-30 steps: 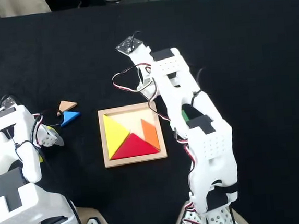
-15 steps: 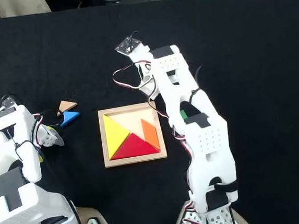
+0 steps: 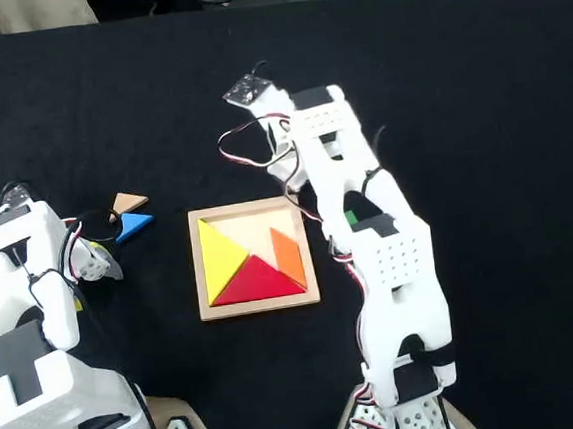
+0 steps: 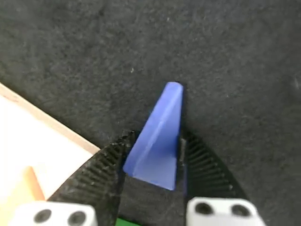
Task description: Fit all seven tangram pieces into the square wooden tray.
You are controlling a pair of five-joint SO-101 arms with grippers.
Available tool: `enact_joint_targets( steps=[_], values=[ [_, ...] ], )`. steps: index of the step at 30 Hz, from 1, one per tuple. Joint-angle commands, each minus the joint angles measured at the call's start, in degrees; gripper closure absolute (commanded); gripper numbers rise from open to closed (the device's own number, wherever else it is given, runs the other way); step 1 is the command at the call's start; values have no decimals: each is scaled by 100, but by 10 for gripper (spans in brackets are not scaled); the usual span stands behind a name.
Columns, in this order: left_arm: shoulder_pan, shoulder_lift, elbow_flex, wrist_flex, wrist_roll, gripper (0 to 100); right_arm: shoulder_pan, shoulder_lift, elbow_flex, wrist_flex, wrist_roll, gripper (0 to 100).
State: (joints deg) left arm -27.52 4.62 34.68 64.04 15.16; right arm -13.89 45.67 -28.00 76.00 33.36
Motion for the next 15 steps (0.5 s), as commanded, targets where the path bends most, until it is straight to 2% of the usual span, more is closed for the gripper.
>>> enact_joint_targets(
  steps=[1,11,15],
  values=[
    [207,18,22,-114,-26,737,53,31,-48,26,114,897],
    [207,18,22,-114,-26,737,352,-611,-549,668,114,988],
    [207,18,22,-114,-26,737,448,-980,-567,1046,114,987]
  ],
)
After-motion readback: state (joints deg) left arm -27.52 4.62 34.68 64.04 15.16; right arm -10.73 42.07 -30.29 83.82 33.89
